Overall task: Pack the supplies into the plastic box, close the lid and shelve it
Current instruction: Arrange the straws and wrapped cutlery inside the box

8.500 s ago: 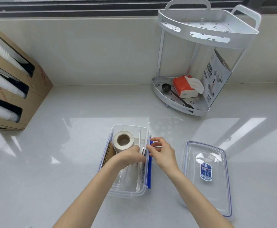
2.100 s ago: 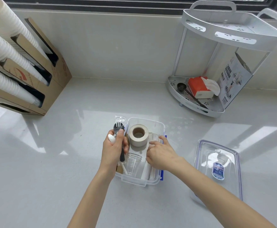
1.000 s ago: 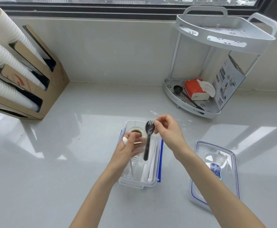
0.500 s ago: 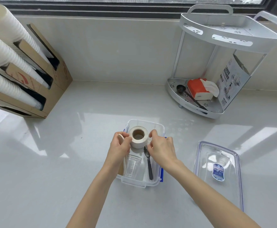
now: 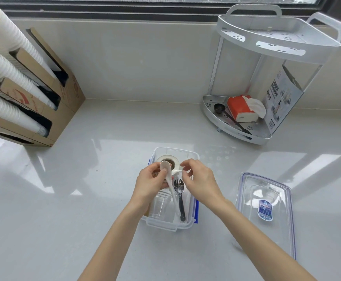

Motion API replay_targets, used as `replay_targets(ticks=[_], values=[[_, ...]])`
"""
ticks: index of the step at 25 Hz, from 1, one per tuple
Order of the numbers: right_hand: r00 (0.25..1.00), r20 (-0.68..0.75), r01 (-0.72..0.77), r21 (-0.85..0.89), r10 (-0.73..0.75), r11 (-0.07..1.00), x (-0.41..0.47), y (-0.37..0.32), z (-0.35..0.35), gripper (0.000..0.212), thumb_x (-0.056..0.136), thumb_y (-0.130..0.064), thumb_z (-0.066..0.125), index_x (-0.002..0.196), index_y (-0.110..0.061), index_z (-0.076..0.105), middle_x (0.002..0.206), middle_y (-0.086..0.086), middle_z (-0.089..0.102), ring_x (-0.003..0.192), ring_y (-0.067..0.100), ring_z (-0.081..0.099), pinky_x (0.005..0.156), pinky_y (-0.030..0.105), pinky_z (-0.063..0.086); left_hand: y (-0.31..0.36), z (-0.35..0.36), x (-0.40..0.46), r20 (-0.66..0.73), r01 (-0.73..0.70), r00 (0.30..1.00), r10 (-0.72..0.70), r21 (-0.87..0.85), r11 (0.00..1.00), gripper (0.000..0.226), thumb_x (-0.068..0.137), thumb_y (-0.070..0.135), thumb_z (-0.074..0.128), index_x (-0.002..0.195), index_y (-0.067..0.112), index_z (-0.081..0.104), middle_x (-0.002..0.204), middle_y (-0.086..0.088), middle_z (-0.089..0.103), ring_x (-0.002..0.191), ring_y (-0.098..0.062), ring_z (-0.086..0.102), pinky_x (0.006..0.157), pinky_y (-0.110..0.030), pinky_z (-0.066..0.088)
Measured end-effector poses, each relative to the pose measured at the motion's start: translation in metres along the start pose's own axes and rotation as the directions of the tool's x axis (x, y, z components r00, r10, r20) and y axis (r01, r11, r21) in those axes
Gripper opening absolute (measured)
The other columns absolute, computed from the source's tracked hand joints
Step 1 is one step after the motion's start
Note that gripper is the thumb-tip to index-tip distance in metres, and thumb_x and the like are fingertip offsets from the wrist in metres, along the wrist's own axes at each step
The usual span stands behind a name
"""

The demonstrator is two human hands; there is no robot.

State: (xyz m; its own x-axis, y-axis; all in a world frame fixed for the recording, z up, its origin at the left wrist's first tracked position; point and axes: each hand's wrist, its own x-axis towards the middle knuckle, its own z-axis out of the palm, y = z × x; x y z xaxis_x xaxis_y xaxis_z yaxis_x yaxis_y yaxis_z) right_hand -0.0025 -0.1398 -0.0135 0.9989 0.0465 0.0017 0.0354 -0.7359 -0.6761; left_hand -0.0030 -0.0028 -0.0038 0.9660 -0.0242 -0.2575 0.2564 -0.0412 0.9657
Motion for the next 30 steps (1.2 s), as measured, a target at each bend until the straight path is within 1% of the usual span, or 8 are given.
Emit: replay_targets(ticks=[2, 5, 8, 10, 14, 17, 25, 30], values=[[0.995, 0.078, -0.083, 0.24, 0.066, 0.967, -0.002, -0.004, -0.009, 0.02, 0.09, -0.022, 0.049, 0.107, -0.017, 0.058, 0.094, 0.0, 0.065, 0.079, 0.015, 0.06, 0.073, 0.02, 0.049, -0.001, 0.005, 0.008, 0.023, -0.003, 1.0, 0.001, 0.077, 0.997, 0.015, 0.088, 0.01, 0.05, 0.087, 0.015, 0.064, 0.083, -0.011, 0.061, 0.079, -0.025, 0.067, 0.07, -0.028, 0.059], [0.992, 0.106, -0.09, 0.26, 0.064, 0.961, -0.004, -0.005, -0.013, 0.023, 0.088, -0.027, 0.053, 0.109, -0.018, 0.056, 0.089, -0.002, 0.064, 0.075, 0.014, 0.061, 0.067, 0.018, 0.047, -0.004, 0.014, 0.015, 0.025, -0.046, 0.999, 0.04, 0.291, 0.956, 0.008, 0.085, 0.017, 0.056, 0.087, 0.015, 0.063, 0.076, -0.001, 0.062, 0.074, -0.019, 0.063, 0.073, -0.031, 0.057], [0.998, 0.056, -0.017, 0.1, 0.012, 0.995, 0.0, 0.001, -0.01, 0.022, 0.089, -0.026, 0.053, 0.107, -0.016, 0.06, 0.091, 0.0, 0.064, 0.077, 0.016, 0.057, 0.08, 0.032, 0.05, -0.011, 0.021, 0.019, -0.004, -0.085, 0.995, 0.1, 0.497, 0.863, 0.009, 0.083, 0.023, 0.058, 0.086, 0.015, 0.058, 0.073, 0.005, 0.06, 0.072, -0.013, 0.057, 0.061, -0.012, 0.043], [0.997, 0.064, 0.034, -0.052, -0.031, 0.998, 0.006, 0.005, -0.006, 0.021, 0.09, -0.025, 0.051, 0.102, -0.013, 0.064, 0.097, 0.005, 0.069, 0.086, 0.021, 0.057, 0.087, 0.036, 0.047, -0.016, 0.022, 0.02, -0.011, -0.082, 0.994, 0.108, 0.566, 0.821, 0.012, 0.084, 0.025, 0.058, 0.087, 0.014, 0.056, 0.079, 0.0, 0.062, 0.076, -0.015, 0.057, 0.062, -0.018, 0.042], [0.99, 0.121, 0.12, -0.399, -0.077, 0.909, 0.018, 0.008, 0.003, 0.027, 0.093, -0.023, 0.042, 0.104, -0.012, 0.064, 0.102, 0.008, 0.068, 0.102, 0.027, 0.049, 0.086, 0.034, 0.035, -0.025, 0.023, 0.023, 0.012, -0.099, 0.992, 0.125, 0.694, 0.713, 0.021, 0.086, 0.024, 0.054, 0.097, 0.008, 0.06, 0.096, -0.012, 0.071, 0.091, -0.026, 0.063, 0.079, -0.033, 0.049], [0.989, 0.129, 0.126, -0.494, -0.07, 0.86, 0.022, 0.01, 0.01, 0.028, 0.091, -0.015, 0.039, 0.106, -0.01, 0.062, 0.105, 0.009, 0.066, 0.106, 0.028, 0.046, 0.084, 0.033, 0.033, -0.032, 0.024, 0.025, 0.034, -0.084, 0.996, 0.087, 0.736, 0.671, 0.024, 0.086, 0.019, 0.051, 0.105, 0.009, 0.06, 0.104, -0.014, 0.07, 0.098, -0.029, 0.062, 0.086, -0.037, 0.05], [0.99, 0.111, 0.128, -0.388, -0.091, 0.913, 0.019, 0.015, 0.005, 0.03, 0.092, -0.013, 0.04, 0.118, -0.016, 0.056, 0.117, 0.005, 0.062, 0.113, 0.025, 0.045, 0.091, 0.034, 0.032, -0.03, 0.02, 0.024, 0.05, -0.101, 0.994, 0.094, 0.718, 0.689, 0.027, 0.086, 0.014, 0.048, 0.11, 0.008, 0.059, 0.109, -0.012, 0.069, 0.099, -0.026, 0.062, 0.087, -0.032, 0.05], [0.994, 0.002, 0.109, -0.127, -0.109, 0.986, 0.01, 0.023, -0.01, 0.026, 0.091, -0.014, 0.045, 0.112, -0.015, 0.06, 0.109, 0.005, 0.065, 0.104, 0.021, 0.057, 0.095, 0.038, 0.043, -0.011, 0.03, 0.022, 0.115, -0.19, 0.981, 0.153, 0.699, 0.69, 0.026, 0.087, 0.013, 0.047, 0.11, 0.009, 0.059, 0.109, -0.007, 0.067, 0.09, -0.018, 0.061, 0.08, -0.028, 0.047]])
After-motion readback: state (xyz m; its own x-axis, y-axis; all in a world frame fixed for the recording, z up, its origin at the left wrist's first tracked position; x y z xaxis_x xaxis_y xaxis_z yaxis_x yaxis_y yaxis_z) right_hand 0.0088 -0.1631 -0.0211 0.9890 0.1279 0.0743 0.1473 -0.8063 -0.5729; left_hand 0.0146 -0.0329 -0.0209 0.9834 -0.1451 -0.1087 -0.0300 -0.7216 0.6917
